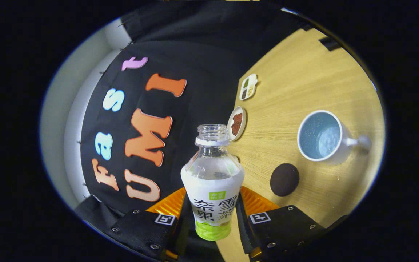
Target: Take the bottle from table, then pour the juice into the cup, finally place the bottle on the coaster
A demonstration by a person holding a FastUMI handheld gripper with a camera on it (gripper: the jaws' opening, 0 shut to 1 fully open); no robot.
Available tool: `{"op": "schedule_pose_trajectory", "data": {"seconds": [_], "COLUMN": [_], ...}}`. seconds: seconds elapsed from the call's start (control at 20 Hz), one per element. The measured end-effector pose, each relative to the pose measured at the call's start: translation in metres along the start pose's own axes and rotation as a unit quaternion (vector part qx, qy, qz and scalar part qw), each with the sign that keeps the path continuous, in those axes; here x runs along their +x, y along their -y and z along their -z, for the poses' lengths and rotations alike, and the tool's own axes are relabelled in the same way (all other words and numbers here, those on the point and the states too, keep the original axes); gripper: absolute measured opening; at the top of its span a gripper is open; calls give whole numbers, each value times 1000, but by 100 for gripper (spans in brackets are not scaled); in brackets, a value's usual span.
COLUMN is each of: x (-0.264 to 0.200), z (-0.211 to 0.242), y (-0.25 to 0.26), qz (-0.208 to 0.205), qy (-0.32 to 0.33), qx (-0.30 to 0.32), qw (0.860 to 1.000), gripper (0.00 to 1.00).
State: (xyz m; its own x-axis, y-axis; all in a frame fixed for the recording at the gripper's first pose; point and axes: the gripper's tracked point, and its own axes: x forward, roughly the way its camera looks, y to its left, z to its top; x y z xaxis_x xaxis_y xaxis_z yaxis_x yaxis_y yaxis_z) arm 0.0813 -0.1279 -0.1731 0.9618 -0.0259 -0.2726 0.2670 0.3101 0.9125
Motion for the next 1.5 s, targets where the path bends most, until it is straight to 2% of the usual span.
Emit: {"op": "schedule_pose_trajectory", "data": {"seconds": [0.15,0.25,0.35,0.5,0.65,0.75,0.9,1.0,1.2,1.5], "x": [13,22,30,48,70,84,102,107,114,111], "z": [-6,-11,-13,-18,-12,-5,-5,-7,-2,4], "y": [-16,-32,-35,-19,-3,1,25,35,48,51], "qz": [1,-17,-10,42,69,70,100,111,112,114], "qy": [18,33,45,59,54,53,41,36,28,31], "qx": [-119,-206,-296,-409,-471,-499,-530,-537,-514,-539], "qw": [993,978,954,909,877,862,841,836,850,834], "gripper": [59,59,59,59,60,61,61,61,62,64]}}
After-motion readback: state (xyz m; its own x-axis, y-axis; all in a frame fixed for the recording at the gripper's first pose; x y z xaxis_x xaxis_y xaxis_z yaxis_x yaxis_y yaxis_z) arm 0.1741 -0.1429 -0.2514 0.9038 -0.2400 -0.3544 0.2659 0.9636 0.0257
